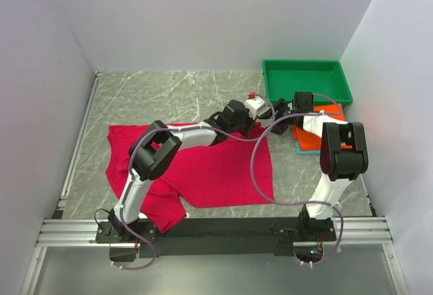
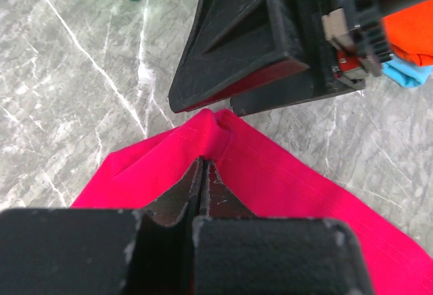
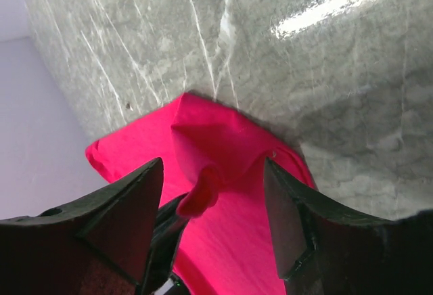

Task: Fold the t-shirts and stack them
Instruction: Fold the tshirt

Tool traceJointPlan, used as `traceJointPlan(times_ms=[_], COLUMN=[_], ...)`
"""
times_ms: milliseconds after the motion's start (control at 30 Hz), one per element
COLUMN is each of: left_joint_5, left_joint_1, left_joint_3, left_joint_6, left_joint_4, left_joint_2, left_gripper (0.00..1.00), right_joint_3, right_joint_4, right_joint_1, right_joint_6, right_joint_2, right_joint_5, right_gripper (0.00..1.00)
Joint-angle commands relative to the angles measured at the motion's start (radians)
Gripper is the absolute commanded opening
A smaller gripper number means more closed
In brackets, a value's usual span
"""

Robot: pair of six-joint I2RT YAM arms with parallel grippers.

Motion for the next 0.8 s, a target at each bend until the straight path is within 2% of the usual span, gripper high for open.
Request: traceJointPlan(times_ms=[0,233,333,600,767], left_joint_5=[0.016,0.002,-0.002,-0.005,-0.01], left_joint_1=[0.007,0.007,0.013,0.016,0.016], left_joint_3=[-0.015,0.014,0.016,0.025,0.02], left_joint_6=[-0.012,0.002,0.007,0.011,0.008], left_joint_4=[0.07,0.051,0.05,0.044,0.048], left_joint_2=[-0.09,-0.077,-0.08,-0.079,-0.083], left_gripper=[0.01,0.01,0.01,0.01,0.01], right_joint_3=[0.005,0.012,-0.023,-0.098,-0.144], right_joint_4=[0.061,-0.019,-0.008,-0.022,0.0], right_joint_1=[0.001,0.001,0.001,0.001,0.001], right_joint_6=[0.019,-0.133,-0.124,-0.099,-0.07], right_joint_2=[-0.007,-0.07,-0.094,-0.174,-0.18], right_joint_5=[-0.018,0.043,0.045,0.077,0.008], right_gripper=[0.68,0.59,0.53,0.51,0.51])
